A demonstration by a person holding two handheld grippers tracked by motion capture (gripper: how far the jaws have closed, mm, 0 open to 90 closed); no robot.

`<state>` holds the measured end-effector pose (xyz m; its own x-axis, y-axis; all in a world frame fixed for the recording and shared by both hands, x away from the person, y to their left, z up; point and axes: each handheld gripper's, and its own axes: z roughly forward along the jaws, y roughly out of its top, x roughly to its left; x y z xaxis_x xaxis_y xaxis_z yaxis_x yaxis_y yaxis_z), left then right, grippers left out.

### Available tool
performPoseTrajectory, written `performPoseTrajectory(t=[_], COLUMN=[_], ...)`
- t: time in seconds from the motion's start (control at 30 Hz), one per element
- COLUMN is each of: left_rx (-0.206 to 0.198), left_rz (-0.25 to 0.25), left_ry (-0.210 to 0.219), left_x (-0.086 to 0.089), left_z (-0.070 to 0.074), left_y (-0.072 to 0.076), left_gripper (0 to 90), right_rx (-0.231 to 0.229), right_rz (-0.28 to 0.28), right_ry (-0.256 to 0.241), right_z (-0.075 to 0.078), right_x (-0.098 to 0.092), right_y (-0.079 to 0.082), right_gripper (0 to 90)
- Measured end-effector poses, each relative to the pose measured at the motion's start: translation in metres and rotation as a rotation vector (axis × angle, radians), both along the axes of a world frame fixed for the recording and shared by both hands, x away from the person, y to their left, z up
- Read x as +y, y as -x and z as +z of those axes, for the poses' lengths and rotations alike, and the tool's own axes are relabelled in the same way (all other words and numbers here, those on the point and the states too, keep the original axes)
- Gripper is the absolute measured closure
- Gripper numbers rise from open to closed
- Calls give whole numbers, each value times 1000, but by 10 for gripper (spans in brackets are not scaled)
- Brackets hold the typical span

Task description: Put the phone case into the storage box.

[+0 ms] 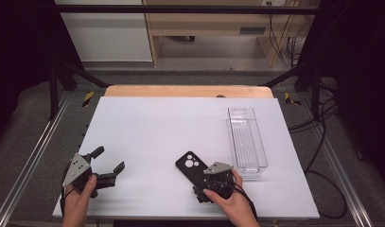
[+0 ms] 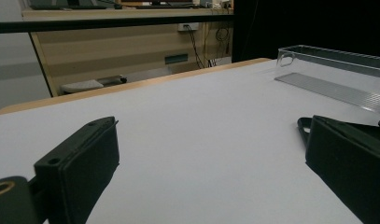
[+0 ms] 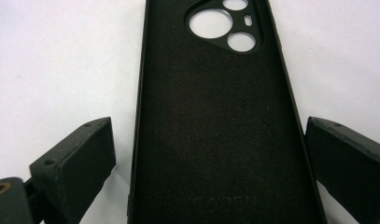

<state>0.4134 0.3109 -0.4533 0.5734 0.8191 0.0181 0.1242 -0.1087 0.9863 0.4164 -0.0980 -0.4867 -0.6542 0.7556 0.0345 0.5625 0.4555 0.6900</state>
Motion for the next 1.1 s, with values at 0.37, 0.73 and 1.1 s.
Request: performPoseTrajectory(t=[0.37, 0.73, 1.1], left_rx=[17, 35, 44], left_rz=[-9, -19, -25], left_ry=[29, 67, 83], left_x=[-3, -5, -9], left_z=[0, -1, -1], left_y=[1, 2, 1], left_gripper=[30, 30, 30], right_rx=[-18, -12, -27], right_rz=[0, -1, 13], right_ry=[27, 26, 50], right_z=[-1, 2, 6], right_x=[2, -2, -1], right_y=[1, -1, 0], right_gripper=[48, 135, 159])
